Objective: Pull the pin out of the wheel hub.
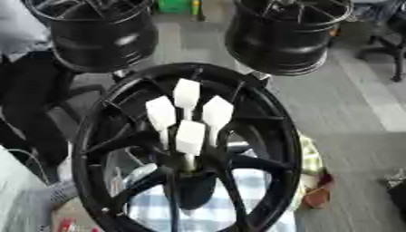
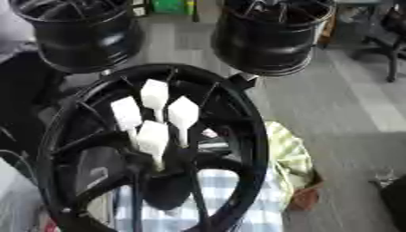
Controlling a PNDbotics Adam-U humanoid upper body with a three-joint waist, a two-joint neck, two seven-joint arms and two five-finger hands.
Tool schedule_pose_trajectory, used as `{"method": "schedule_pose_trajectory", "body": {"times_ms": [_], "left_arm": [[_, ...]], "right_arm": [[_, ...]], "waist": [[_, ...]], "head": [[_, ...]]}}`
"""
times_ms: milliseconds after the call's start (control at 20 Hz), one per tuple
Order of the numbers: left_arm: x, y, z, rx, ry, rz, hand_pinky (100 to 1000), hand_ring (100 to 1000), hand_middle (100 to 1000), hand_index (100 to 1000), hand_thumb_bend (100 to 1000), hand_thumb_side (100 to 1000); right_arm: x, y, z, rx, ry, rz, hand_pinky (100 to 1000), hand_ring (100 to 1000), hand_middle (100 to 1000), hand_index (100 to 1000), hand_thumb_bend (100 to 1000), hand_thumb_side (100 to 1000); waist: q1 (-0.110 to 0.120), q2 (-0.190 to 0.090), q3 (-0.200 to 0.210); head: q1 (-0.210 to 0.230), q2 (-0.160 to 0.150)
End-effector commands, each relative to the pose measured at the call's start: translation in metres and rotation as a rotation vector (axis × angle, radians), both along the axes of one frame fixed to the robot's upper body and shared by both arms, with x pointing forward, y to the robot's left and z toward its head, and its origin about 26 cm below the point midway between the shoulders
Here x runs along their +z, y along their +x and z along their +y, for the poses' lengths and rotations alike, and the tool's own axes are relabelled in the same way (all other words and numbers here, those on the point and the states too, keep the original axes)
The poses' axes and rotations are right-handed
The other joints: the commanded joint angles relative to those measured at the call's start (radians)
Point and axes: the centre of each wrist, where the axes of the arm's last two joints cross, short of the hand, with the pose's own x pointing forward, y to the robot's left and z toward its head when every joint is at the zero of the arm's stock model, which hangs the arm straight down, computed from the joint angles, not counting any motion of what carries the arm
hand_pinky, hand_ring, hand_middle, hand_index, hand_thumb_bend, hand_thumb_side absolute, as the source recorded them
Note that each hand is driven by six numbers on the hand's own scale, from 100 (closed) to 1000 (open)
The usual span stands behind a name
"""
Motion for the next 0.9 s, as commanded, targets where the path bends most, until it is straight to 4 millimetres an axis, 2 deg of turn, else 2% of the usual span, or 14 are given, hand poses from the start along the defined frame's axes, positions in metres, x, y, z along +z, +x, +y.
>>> {"method": "schedule_pose_trajectory", "body": {"times_ms": [50, 250, 400, 650, 900], "left_arm": [[0.01, -0.003, 0.002, 0.006, 0.029, -0.03, 752, 811, 779, 922, 494, 675], [0.01, -0.003, 0.002, 0.001, 0.038, -0.029, 753, 814, 780, 921, 482, 675], [0.011, -0.003, 0.002, -0.01, 0.049, -0.027, 751, 814, 781, 921, 480, 675], [0.014, -0.002, -0.001, -0.032, 0.07, -0.024, 750, 832, 780, 920, 472, 678], [0.016, -0.001, -0.003, -0.054, 0.082, -0.02, 748, 834, 779, 920, 462, 682]], "right_arm": [[0.016, -0.005, 0.0, -0.001, -0.06, -0.034, 850, 783, 790, 868, 246, 498], [0.029, -0.005, 0.007, 0.006, -0.171, -0.024, 858, 803, 800, 865, 244, 514], [0.044, -0.005, 0.018, 0.017, -0.317, -0.027, 867, 821, 810, 863, 243, 547], [0.065, -0.007, 0.036, 0.03, -0.579, -0.044, 876, 842, 814, 858, 278, 551], [0.07, -0.008, 0.048, 0.071, -0.825, -0.059, 885, 865, 823, 862, 307, 541]], "waist": [[0.001, -0.011, -0.001], [0.0, -0.013, -0.002], [-0.006, -0.015, 0.0], [-0.018, -0.013, 0.01], [-0.026, -0.006, 0.02]], "head": [[-0.001, 0.005], [0.001, 0.005], [-0.005, 0.005], [-0.026, 0.005], [-0.044, 0.005]]}}
